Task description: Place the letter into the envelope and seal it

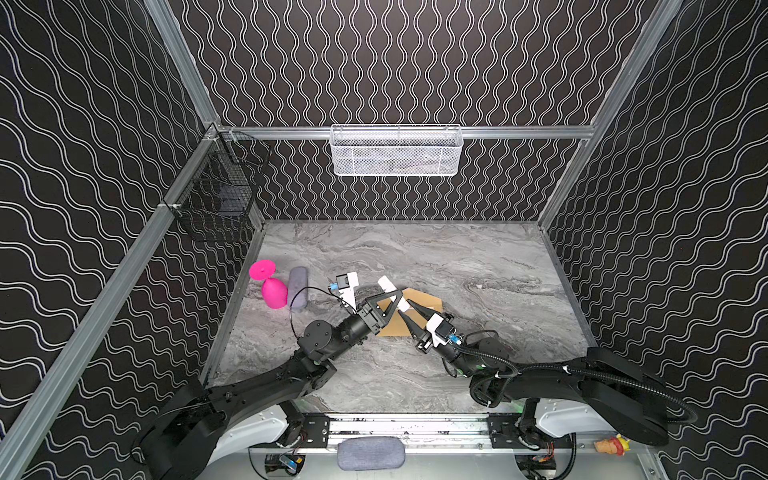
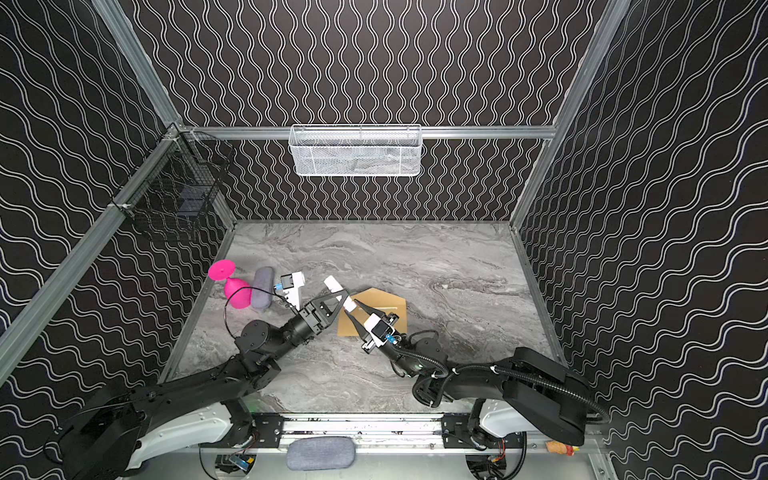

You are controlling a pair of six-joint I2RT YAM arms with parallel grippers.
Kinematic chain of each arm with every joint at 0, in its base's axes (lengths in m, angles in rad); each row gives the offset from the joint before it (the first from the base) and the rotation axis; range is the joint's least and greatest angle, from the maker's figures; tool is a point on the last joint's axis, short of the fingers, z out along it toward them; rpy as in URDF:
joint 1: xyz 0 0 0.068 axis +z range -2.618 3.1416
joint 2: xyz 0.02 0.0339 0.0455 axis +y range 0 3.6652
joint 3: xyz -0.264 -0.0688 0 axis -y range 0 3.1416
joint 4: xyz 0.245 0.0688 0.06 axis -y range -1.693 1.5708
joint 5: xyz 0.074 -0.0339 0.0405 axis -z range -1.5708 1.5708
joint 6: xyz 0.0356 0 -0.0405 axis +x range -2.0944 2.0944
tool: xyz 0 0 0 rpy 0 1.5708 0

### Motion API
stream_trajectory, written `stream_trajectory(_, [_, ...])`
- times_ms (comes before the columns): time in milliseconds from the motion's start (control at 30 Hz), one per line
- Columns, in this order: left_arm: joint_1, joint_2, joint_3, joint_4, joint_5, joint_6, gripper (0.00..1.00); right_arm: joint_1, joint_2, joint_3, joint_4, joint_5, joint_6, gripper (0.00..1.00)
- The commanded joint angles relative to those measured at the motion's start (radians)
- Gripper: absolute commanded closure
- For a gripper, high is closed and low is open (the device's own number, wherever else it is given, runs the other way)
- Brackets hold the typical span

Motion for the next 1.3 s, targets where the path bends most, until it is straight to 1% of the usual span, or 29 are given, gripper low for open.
stream_trajectory(0, [0.002, 0.000, 0.003, 0.046, 0.012, 0.021, 1.00, 0.002, 0.006, 0.017, 0.052, -0.011, 0.033, 0.71])
stream_trajectory(133, [0.002, 0.002, 0.007, 0.046, 0.020, 0.025, 1.00, 0.003, -0.003, 0.033, 0.020, -0.030, 0.083, 0.76])
stream_trajectory(233, [0.001, 0.002, 0.009, 0.043, 0.027, 0.034, 1.00, 0.008, -0.012, 0.051, -0.012, -0.057, 0.163, 0.81])
stream_trajectory(300, [0.002, -0.001, 0.007, 0.043, 0.034, 0.045, 1.00, 0.014, -0.016, 0.054, -0.014, -0.082, 0.237, 0.82])
stream_trajectory(467, [0.002, -0.028, -0.002, 0.024, 0.050, 0.089, 1.00, 0.017, -0.035, 0.060, -0.002, -0.182, 0.472, 0.82])
stream_trajectory(567, [0.002, -0.047, -0.018, 0.018, 0.050, 0.115, 1.00, 0.016, -0.061, 0.066, -0.017, -0.247, 0.577, 0.82])
stream_trajectory(667, [0.002, -0.054, -0.030, 0.026, 0.055, 0.132, 1.00, 0.016, -0.078, 0.070, -0.035, -0.298, 0.680, 0.82])
stream_trajectory(833, [0.002, -0.058, -0.043, 0.052, 0.071, 0.149, 1.00, 0.016, -0.077, 0.044, 0.042, -0.364, 0.793, 0.80])
stream_trajectory(900, [0.002, -0.063, -0.047, 0.052, 0.069, 0.153, 1.00, 0.014, -0.080, 0.033, 0.059, -0.373, 0.819, 0.78])
stream_trajectory(967, [0.002, -0.067, -0.043, 0.045, 0.076, 0.159, 1.00, 0.007, -0.080, 0.019, 0.083, -0.368, 0.853, 0.73])
stream_trajectory(1067, [0.002, -0.065, -0.042, 0.044, 0.079, 0.162, 1.00, -0.003, -0.097, 0.003, 0.077, -0.371, 0.864, 0.65])
stream_trajectory(1133, [0.001, -0.061, -0.047, 0.059, 0.069, 0.156, 1.00, -0.010, -0.133, -0.014, 0.026, -0.362, 0.842, 0.52])
stream_trajectory(1200, [0.001, -0.060, -0.041, 0.048, 0.060, 0.148, 1.00, -0.027, -0.187, -0.041, -0.039, -0.358, 0.787, 0.45])
stream_trajectory(1267, [0.002, -0.060, -0.039, 0.045, 0.056, 0.144, 1.00, -0.052, -0.252, -0.065, -0.139, -0.336, 0.693, 0.42])
